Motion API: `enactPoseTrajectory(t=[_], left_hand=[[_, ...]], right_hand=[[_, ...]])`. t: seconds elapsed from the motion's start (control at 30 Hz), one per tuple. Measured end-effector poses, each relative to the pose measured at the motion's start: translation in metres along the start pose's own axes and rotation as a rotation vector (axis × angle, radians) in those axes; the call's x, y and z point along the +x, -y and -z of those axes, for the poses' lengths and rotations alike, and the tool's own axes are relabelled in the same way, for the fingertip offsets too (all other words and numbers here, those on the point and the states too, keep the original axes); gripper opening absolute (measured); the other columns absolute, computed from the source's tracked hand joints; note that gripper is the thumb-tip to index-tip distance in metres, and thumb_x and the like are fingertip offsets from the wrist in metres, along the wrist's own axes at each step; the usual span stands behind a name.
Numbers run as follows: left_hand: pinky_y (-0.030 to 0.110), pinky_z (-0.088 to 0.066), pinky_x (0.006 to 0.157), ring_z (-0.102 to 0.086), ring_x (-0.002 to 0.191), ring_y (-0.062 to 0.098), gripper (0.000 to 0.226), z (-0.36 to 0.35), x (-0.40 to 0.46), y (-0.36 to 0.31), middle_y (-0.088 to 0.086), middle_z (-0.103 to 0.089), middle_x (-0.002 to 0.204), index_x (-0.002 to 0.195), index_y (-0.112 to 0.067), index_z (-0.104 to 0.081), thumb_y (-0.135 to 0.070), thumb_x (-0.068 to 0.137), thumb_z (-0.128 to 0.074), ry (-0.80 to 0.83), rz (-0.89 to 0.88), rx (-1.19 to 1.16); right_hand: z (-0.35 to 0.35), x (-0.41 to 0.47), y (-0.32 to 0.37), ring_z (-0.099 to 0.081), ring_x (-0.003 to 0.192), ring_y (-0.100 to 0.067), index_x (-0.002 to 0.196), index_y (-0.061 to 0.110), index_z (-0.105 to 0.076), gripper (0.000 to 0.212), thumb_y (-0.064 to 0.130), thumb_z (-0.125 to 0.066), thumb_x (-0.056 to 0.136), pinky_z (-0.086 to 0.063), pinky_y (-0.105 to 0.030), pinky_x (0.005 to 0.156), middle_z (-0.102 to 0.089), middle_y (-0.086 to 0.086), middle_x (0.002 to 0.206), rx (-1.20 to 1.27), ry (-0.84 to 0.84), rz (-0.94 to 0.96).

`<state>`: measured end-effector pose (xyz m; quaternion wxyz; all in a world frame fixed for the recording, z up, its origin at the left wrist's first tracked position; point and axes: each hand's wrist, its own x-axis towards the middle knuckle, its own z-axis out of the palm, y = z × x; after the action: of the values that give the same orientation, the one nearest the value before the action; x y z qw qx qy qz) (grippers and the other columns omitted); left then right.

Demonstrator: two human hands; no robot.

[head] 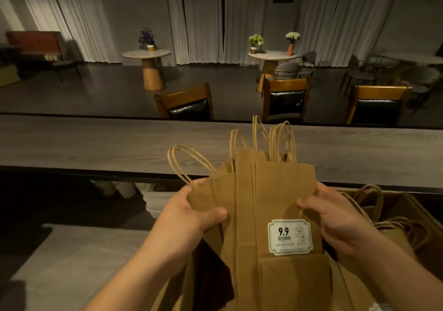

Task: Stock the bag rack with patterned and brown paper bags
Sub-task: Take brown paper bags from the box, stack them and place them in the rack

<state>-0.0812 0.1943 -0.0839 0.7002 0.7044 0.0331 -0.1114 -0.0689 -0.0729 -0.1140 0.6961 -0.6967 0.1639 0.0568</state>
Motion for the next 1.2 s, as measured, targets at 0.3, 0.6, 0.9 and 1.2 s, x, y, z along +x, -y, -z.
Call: enactPoseTrajectory(t=[0.3, 0.6, 0.9, 1.2], left_hand=[[0.036, -0.063, 0.067, -0.071, 0.086, 0.031, 0.060, 0.004, 0.022, -0.013, 0.016, -0.069, 0.102, 0.130, -0.006, -0.049, 0.014, 0.079, -0.073, -0.008, 0.066, -0.120], [0.044, -0.061, 0.085, -0.078, 0.095, 0.017, 0.090, 0.002, 0.029, -0.003, -0.002, -0.079, 0.105, 0.144, -0.070, -0.025, -0.005, 0.096, -0.067, -0.163, -0.220, 0.104], [0.040, -0.058, 0.092, -0.077, 0.100, 0.026, 0.028, -0.036, 0.032, 0.003, 0.010, -0.080, 0.105, 0.110, -0.009, -0.075, -0.032, 0.101, -0.061, 0.139, 0.072, -0.057], [0.047, -0.062, 0.086, -0.078, 0.085, 0.019, 0.007, -0.025, 0.035, 0.005, -0.004, -0.081, 0.087, 0.092, -0.022, -0.077, -0.028, 0.092, -0.075, -0.210, -0.126, 0.229]], right_hand=[[0.024, -0.010, 0.020, -0.078, 0.078, -0.026, 0.118, 0.020, -0.067, 0.031, -0.002, -0.057, 0.098, -0.057, -0.042, 0.070, -0.080, -0.010, 0.096, 0.107, -0.076, 0.083], [0.033, -0.007, 0.025, -0.076, 0.065, -0.020, 0.112, 0.018, -0.067, 0.026, -0.002, -0.057, 0.098, -0.055, -0.041, 0.068, -0.079, -0.005, 0.080, 0.173, -0.200, 0.087], [0.006, -0.009, 0.015, -0.074, 0.098, -0.032, 0.122, 0.013, -0.067, 0.031, -0.002, -0.059, 0.097, -0.057, -0.050, 0.089, -0.079, -0.012, 0.105, 0.194, -0.095, 0.047], [0.033, -0.016, 0.033, -0.074, 0.076, -0.028, 0.115, 0.030, -0.066, 0.024, 0.014, -0.063, 0.099, -0.055, -0.037, 0.063, -0.075, -0.008, 0.094, -0.229, -0.389, 0.159]])
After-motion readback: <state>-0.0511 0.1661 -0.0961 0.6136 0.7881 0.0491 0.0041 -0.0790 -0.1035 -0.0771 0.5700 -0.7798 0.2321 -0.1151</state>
